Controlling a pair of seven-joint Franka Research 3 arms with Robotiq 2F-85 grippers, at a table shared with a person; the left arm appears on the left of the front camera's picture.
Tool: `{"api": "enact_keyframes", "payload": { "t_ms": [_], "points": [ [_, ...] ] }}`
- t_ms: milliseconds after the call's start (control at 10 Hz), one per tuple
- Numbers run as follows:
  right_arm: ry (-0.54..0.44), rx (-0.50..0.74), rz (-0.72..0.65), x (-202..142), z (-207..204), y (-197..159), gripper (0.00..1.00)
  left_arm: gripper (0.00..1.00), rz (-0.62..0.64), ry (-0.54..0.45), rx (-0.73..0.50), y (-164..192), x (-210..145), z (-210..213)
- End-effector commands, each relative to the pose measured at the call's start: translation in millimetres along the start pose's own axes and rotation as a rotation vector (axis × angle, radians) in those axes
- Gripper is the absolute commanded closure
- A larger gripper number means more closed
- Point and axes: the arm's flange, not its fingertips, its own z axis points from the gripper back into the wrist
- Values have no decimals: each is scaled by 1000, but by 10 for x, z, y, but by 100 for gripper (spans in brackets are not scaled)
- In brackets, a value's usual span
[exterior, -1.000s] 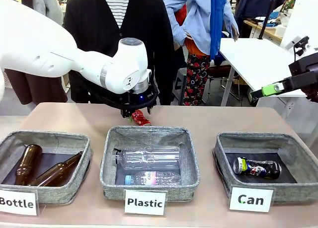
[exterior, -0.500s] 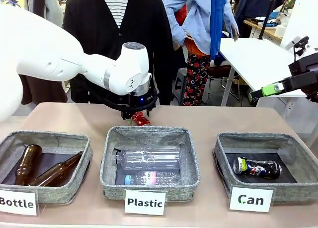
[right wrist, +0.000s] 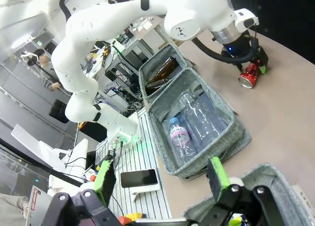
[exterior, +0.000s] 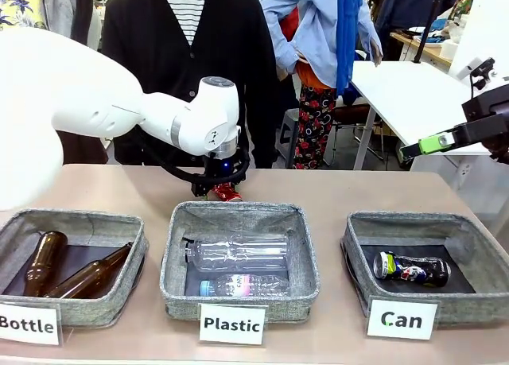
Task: Sort the can waste into the basket.
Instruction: Pick up the can waste from the table and place it in the right Fabric basket.
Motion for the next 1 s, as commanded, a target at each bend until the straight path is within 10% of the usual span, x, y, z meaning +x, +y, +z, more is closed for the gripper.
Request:
{"api": "enact_keyframes", "payload": {
  "t_ms": [0, 300, 600, 700, 900],
  "points": [
    [-6, -9, 20, -22, -7, 3, 0, 0, -15, 3, 23, -72, 77, -8],
    [-6, -9, 20, -22, -7, 3, 0, 0, -20, 7, 32, -92, 83, -40],
    [-6, -9, 20, -22, -7, 3, 0, 85, -28, -36, 75, -105, 78, -59],
    [-6, -9, 20, -22, -7, 3, 0, 100, -25, -48, 78, -100, 77, -54],
    [-6, -9, 20, -22, -7, 3, 0, 100, -24, -60, 84, -102, 72, -58]
  ]
}}
